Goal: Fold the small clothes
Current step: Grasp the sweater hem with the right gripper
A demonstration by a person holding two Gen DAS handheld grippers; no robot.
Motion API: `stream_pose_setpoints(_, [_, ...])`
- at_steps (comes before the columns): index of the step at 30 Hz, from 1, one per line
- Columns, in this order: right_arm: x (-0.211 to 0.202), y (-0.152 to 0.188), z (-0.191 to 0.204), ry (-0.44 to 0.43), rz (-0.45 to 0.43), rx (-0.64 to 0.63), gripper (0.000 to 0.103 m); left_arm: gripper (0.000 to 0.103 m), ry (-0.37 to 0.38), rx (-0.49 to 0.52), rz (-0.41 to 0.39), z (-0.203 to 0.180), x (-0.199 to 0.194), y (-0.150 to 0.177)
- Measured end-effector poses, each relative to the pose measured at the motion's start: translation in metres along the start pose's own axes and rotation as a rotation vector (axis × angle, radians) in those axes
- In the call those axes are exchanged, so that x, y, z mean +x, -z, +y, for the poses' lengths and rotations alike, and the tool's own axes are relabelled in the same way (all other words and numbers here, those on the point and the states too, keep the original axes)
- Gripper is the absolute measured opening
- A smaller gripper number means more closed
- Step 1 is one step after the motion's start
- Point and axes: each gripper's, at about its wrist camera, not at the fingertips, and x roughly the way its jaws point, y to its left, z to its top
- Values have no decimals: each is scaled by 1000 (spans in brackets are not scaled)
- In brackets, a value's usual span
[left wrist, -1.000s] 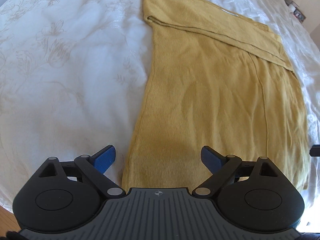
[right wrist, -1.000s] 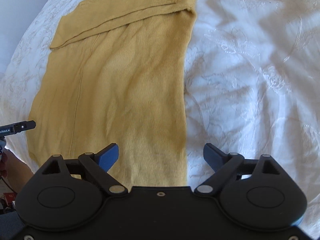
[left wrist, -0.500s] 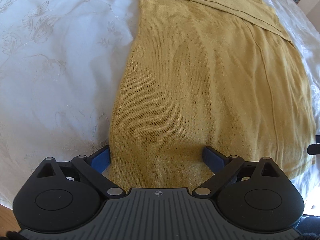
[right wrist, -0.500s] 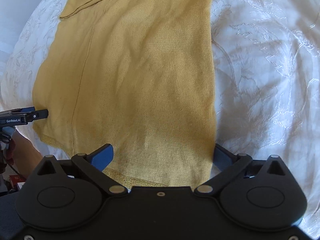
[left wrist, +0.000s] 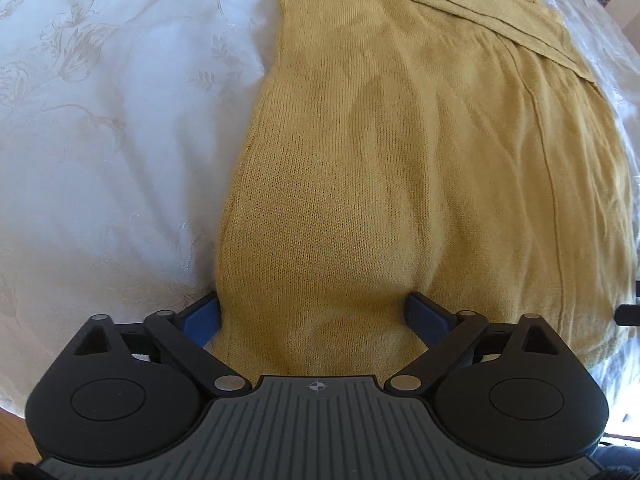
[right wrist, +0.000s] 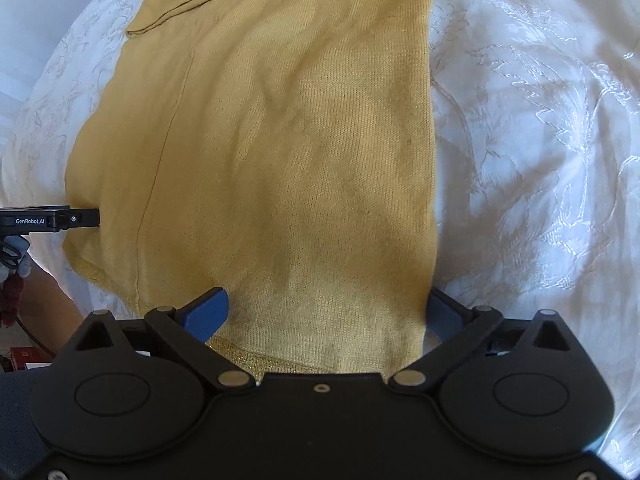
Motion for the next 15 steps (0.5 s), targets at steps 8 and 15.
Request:
stream_pose_setpoints(8, [-31, -5, -16, -108, -18, 120, 13, 9, 78, -79, -70, 15, -44, 1])
stream_pose_setpoints(15, [-77, -31, -9, -227, -183, 166, 13, 7, 152, -138, -223, 14, -89, -36])
